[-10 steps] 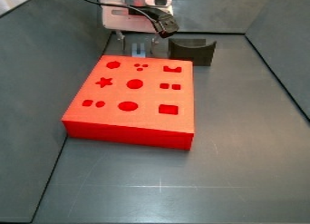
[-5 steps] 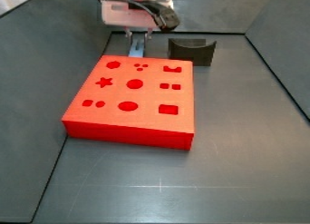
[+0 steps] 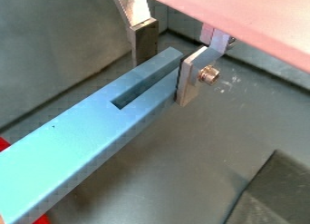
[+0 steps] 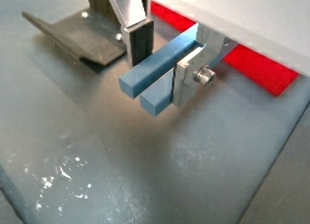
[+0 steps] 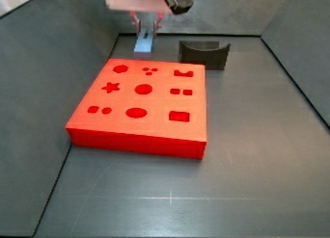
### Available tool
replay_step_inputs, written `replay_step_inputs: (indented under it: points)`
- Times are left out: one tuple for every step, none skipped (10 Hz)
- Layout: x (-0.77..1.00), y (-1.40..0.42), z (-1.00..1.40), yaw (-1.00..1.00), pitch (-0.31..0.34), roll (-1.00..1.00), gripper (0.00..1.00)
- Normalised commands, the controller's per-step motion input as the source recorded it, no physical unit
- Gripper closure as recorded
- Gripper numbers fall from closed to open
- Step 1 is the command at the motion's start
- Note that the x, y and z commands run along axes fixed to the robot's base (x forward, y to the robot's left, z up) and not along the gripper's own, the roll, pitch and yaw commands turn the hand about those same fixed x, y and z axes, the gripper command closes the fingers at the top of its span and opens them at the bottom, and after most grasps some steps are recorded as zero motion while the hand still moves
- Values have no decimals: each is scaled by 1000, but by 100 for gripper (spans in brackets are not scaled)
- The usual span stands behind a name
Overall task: Pick up the double-square object. Move up. Rotate the double-square object. Place the double-square object on the fixture. Regrasp the double-square object. Move to above the board. Insert the double-square object.
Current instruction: Place the double-square object on the fixture.
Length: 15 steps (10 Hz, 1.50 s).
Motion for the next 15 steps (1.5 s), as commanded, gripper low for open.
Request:
replay_step_inputs:
  points:
    - [-13, 3, 1000, -6, 10, 22, 100]
    - [-16, 4, 1000, -9, 14, 31, 100]
    - [-22, 6, 1000, -14, 25, 47, 100]
    - [-29, 8, 1000, -15, 37, 61, 100]
    - [-31, 9, 1000, -9, 40, 69, 100]
    - [-35, 8, 1000, -5, 46, 72, 100]
    - [-28, 10, 870, 3, 51, 83, 100]
    - [-21, 7, 718, 9, 59, 87, 100]
    - [-11, 5, 512, 18, 72, 88, 100]
    - [-2, 5, 358, 26, 81, 88, 100]
    - [1000, -316, 203, 69, -251, 272, 100]
    - [1000, -318, 154, 72, -236, 273, 100]
    - [1000, -274, 109, 55, -157, 249, 100]
    - [1000, -229, 104, 35, -77, 171, 100]
    - [1000, -202, 81, 29, -29, 135, 100]
